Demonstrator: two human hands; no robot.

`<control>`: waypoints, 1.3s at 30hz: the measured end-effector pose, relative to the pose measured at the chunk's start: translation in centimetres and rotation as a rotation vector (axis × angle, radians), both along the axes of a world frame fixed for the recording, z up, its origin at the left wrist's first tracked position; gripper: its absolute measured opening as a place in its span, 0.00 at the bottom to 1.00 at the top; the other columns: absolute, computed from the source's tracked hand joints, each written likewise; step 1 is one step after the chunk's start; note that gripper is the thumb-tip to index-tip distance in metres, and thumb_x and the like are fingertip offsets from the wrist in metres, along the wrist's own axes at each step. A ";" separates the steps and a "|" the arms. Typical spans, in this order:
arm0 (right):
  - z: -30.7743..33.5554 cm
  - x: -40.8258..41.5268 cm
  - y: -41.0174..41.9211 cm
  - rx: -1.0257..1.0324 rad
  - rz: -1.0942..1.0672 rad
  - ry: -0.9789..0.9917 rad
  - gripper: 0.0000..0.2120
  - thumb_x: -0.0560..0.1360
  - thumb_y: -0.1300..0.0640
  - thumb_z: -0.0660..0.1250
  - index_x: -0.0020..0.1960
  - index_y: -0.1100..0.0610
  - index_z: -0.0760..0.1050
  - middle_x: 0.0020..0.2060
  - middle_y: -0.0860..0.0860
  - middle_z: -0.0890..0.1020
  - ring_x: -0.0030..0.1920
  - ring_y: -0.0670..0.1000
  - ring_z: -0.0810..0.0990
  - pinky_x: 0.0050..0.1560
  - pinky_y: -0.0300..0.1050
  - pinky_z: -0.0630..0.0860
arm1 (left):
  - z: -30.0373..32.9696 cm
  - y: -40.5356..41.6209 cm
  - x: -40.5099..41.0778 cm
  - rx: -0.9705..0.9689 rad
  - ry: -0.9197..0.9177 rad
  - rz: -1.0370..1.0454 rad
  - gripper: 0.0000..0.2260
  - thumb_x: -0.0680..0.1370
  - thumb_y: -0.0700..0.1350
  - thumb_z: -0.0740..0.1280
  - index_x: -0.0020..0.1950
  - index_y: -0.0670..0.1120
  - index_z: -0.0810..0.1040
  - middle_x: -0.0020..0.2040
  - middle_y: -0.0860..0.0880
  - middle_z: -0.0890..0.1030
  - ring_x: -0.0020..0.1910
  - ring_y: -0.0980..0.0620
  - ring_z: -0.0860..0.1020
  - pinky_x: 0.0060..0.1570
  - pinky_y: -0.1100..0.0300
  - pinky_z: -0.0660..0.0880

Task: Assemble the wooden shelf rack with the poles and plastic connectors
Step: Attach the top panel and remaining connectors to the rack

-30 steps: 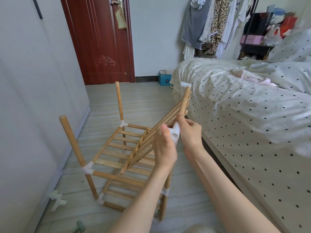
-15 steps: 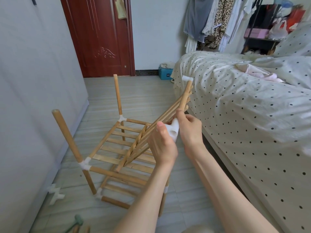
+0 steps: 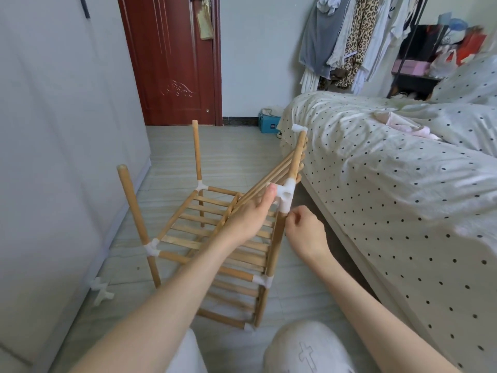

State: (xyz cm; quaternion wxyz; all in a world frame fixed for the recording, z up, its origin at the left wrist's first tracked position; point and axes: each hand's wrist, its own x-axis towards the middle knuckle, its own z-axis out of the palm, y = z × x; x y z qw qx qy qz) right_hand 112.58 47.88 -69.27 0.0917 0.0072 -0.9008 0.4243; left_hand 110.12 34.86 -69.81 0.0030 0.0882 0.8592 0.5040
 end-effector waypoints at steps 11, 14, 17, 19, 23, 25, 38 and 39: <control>0.7 1.4 -8.8 0.664 0.709 -0.288 0.15 0.80 0.47 0.55 0.52 0.53 0.76 0.46 0.52 0.80 0.47 0.51 0.77 0.51 0.47 0.75 | -5.0 -13.2 5.9 -0.122 -0.061 0.079 0.09 0.81 0.51 0.57 0.55 0.58 0.76 0.49 0.63 0.77 0.51 0.65 0.75 0.49 0.68 0.69; -1.9 0.4 -13.1 0.780 0.801 -0.324 0.20 0.80 0.46 0.55 0.63 0.58 0.72 0.60 0.56 0.77 0.59 0.57 0.75 0.59 0.47 0.71 | -8.6 -17.2 7.4 -0.046 -0.139 0.205 0.11 0.81 0.48 0.58 0.60 0.51 0.77 0.51 0.59 0.76 0.53 0.59 0.75 0.55 0.63 0.70; -6.2 0.0 -16.9 0.705 0.859 -0.363 0.18 0.80 0.50 0.56 0.62 0.60 0.72 0.58 0.57 0.77 0.58 0.57 0.75 0.56 0.46 0.71 | -13.5 -20.4 9.3 0.000 -0.238 0.359 0.10 0.81 0.45 0.59 0.58 0.47 0.77 0.51 0.51 0.78 0.51 0.54 0.76 0.44 0.68 0.70; -10.3 0.0 -18.7 0.650 0.876 -0.409 0.17 0.80 0.52 0.56 0.62 0.61 0.73 0.59 0.57 0.77 0.59 0.57 0.75 0.56 0.45 0.69 | -17.1 -22.0 10.8 0.017 -0.306 0.442 0.09 0.81 0.41 0.59 0.56 0.45 0.78 0.50 0.47 0.79 0.48 0.52 0.76 0.41 0.67 0.70; -20.2 0.3 -20.8 0.647 0.931 -0.678 0.22 0.81 0.50 0.53 0.72 0.58 0.62 0.69 0.55 0.69 0.66 0.56 0.69 0.61 0.43 0.64 | -24.6 -23.7 13.9 -0.004 -0.490 0.567 0.12 0.79 0.42 0.61 0.56 0.37 0.78 0.56 0.39 0.80 0.56 0.42 0.77 0.56 0.57 0.70; -24.7 0.6 -21.1 0.642 0.910 -0.797 0.24 0.81 0.48 0.52 0.75 0.56 0.56 0.72 0.55 0.65 0.70 0.56 0.66 0.67 0.44 0.62 | -28.0 -23.6 15.3 -0.021 -0.581 0.609 0.14 0.77 0.46 0.60 0.53 0.39 0.79 0.57 0.37 0.79 0.55 0.40 0.77 0.52 0.58 0.69; -37.6 3.7 -17.9 0.849 0.986 -0.853 0.29 0.81 0.52 0.55 0.77 0.53 0.46 0.75 0.56 0.37 0.75 0.59 0.38 0.73 0.48 0.47 | -38.7 -20.9 17.8 -0.533 -0.700 0.513 0.18 0.76 0.43 0.64 0.65 0.42 0.67 0.61 0.42 0.74 0.59 0.43 0.72 0.56 0.52 0.70; -37.4 3.4 -18.0 0.838 0.988 -0.869 0.28 0.81 0.52 0.54 0.77 0.54 0.46 0.76 0.56 0.38 0.75 0.58 0.39 0.73 0.48 0.46 | -38.5 -21.0 17.7 -0.529 -0.697 0.501 0.18 0.76 0.42 0.63 0.66 0.43 0.66 0.62 0.42 0.73 0.60 0.43 0.72 0.56 0.53 0.70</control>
